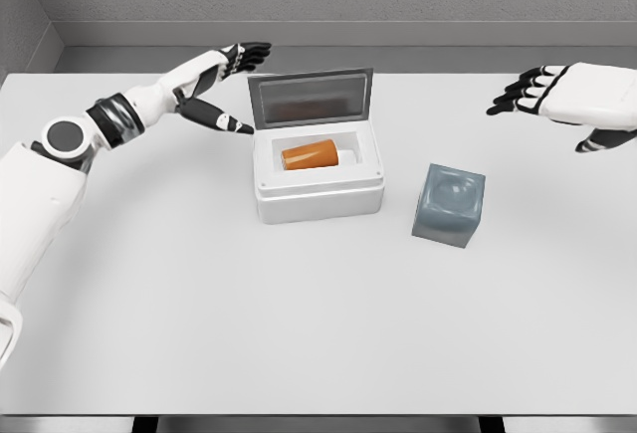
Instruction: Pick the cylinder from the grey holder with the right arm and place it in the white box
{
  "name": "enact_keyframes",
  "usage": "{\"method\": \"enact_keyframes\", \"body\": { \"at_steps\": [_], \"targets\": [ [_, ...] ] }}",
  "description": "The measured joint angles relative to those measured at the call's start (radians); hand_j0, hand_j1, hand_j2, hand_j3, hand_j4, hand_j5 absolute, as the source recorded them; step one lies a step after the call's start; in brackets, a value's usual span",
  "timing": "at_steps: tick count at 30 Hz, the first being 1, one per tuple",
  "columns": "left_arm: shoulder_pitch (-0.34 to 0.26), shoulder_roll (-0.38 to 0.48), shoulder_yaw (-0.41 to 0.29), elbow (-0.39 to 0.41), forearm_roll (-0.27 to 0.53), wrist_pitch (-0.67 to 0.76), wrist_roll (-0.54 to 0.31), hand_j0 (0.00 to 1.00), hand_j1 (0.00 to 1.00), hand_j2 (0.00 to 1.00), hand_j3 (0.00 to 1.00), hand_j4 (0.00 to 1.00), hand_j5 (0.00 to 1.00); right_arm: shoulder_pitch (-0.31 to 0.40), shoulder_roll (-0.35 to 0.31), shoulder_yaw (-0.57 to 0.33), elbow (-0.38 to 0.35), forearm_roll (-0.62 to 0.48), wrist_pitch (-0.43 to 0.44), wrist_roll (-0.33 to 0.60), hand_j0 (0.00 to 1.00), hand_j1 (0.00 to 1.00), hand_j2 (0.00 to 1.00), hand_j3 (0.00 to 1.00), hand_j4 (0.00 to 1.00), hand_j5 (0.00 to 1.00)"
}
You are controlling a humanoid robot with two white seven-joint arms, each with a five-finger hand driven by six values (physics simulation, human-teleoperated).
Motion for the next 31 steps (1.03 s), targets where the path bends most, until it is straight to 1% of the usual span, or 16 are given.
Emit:
{"method": "enact_keyframes", "body": {
  "at_steps": [2,4,5,9,12,14,15,18,20,23,27,31],
  "targets": [
    [0.009,0.003,-0.001,-0.020,0.000,0.000,0.000,1.00,1.00,1.00,1.00,1.00,1.00,-0.002,-0.003,0.000,-0.028,0.000,0.000,0.000,1.00,1.00,1.00,1.00,1.00,1.00],
    [0.034,0.014,-0.002,-0.057,-0.001,0.001,0.000,1.00,1.00,1.00,1.00,1.00,1.00,-0.003,-0.007,0.000,-0.051,-0.001,0.000,0.000,1.00,1.00,1.00,1.00,1.00,1.00],
    [0.035,0.019,-0.002,-0.072,0.000,0.002,0.000,1.00,1.00,1.00,1.00,1.00,1.00,-0.003,-0.010,0.000,-0.058,-0.002,0.000,0.000,1.00,1.00,1.00,1.00,1.00,1.00],
    [0.043,0.030,-0.002,-0.104,0.000,0.003,0.000,1.00,1.00,1.00,1.00,1.00,1.00,-0.008,-0.018,0.000,-0.071,-0.002,0.000,0.000,1.00,1.00,1.00,1.00,1.00,1.00],
    [0.074,0.034,-0.002,-0.152,0.001,0.005,0.000,1.00,1.00,1.00,1.00,1.00,1.00,-0.009,-0.025,0.000,-0.074,-0.002,0.000,0.000,1.00,1.00,1.00,1.00,1.00,1.00],
    [0.100,0.049,-0.001,-0.200,0.009,0.010,0.000,1.00,1.00,1.00,1.00,1.00,1.00,-0.008,-0.031,0.000,-0.076,-0.002,0.000,0.000,1.00,1.00,1.00,1.00,1.00,1.00],
    [0.112,0.060,0.000,-0.225,0.024,0.011,0.001,1.00,1.00,1.00,1.00,1.00,1.00,-0.008,-0.033,0.000,-0.076,-0.002,0.000,0.000,1.00,1.00,1.00,1.00,1.00,1.00],
    [0.121,0.110,-0.007,-0.302,0.082,0.011,0.000,1.00,1.00,1.00,1.00,1.00,1.00,-0.008,-0.036,0.000,-0.078,-0.002,0.000,0.000,1.00,1.00,1.00,1.00,1.00,1.00],
    [0.120,0.139,-0.008,-0.334,0.115,0.012,0.000,1.00,1.00,1.00,1.00,1.00,1.00,-0.008,-0.037,0.000,-0.079,-0.002,0.000,0.000,1.00,1.00,1.00,1.00,1.00,1.00],
    [0.118,0.189,-0.009,-0.345,0.140,0.012,0.000,1.00,1.00,1.00,1.00,1.00,1.00,-0.008,-0.037,0.001,-0.085,-0.002,0.000,0.000,1.00,1.00,1.00,1.00,1.00,1.00],
    [0.127,0.251,-0.007,-0.298,0.150,0.003,0.000,1.00,1.00,1.00,1.00,1.00,1.00,-0.006,-0.037,0.001,-0.089,-0.002,0.000,0.000,1.00,1.00,1.00,1.00,1.00,1.00],
    [0.141,0.270,-0.007,-0.267,0.146,-0.011,0.000,1.00,1.00,1.00,1.00,1.00,1.00,-0.006,-0.038,0.001,-0.090,-0.002,0.000,0.000,1.00,1.00,1.00,1.00,1.00,1.00]
  ]
}}
